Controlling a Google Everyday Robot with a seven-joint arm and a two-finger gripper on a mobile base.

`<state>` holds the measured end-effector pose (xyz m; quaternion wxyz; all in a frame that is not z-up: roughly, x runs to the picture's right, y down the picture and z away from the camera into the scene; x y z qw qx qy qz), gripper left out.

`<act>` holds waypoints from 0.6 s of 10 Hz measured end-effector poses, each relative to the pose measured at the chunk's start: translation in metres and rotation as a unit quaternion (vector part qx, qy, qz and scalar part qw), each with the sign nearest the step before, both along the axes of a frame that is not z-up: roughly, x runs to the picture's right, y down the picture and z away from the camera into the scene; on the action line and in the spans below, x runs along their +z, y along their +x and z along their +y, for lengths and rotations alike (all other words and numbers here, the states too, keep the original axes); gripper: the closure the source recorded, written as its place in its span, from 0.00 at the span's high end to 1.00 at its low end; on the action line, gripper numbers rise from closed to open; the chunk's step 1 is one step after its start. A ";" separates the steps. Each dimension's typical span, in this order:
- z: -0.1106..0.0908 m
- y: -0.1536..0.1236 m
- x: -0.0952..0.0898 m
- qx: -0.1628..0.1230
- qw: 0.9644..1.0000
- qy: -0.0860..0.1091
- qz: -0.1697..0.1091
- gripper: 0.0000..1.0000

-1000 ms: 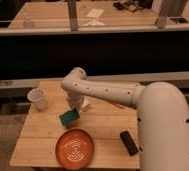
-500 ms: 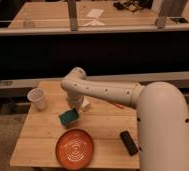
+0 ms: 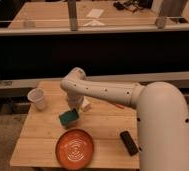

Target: Wipe the white sponge on the table

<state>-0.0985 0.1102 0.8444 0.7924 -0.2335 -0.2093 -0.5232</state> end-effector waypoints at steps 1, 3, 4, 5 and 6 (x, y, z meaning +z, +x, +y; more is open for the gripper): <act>0.000 0.000 0.000 0.000 1.000 0.000 0.000 0.04; 0.001 0.002 0.000 0.001 1.000 0.000 0.001 0.04; 0.001 0.002 0.000 0.001 1.000 0.000 0.001 0.04; 0.002 0.001 -0.001 0.000 1.000 0.000 0.000 0.04; 0.002 0.000 -0.001 0.000 1.000 0.000 -0.001 0.04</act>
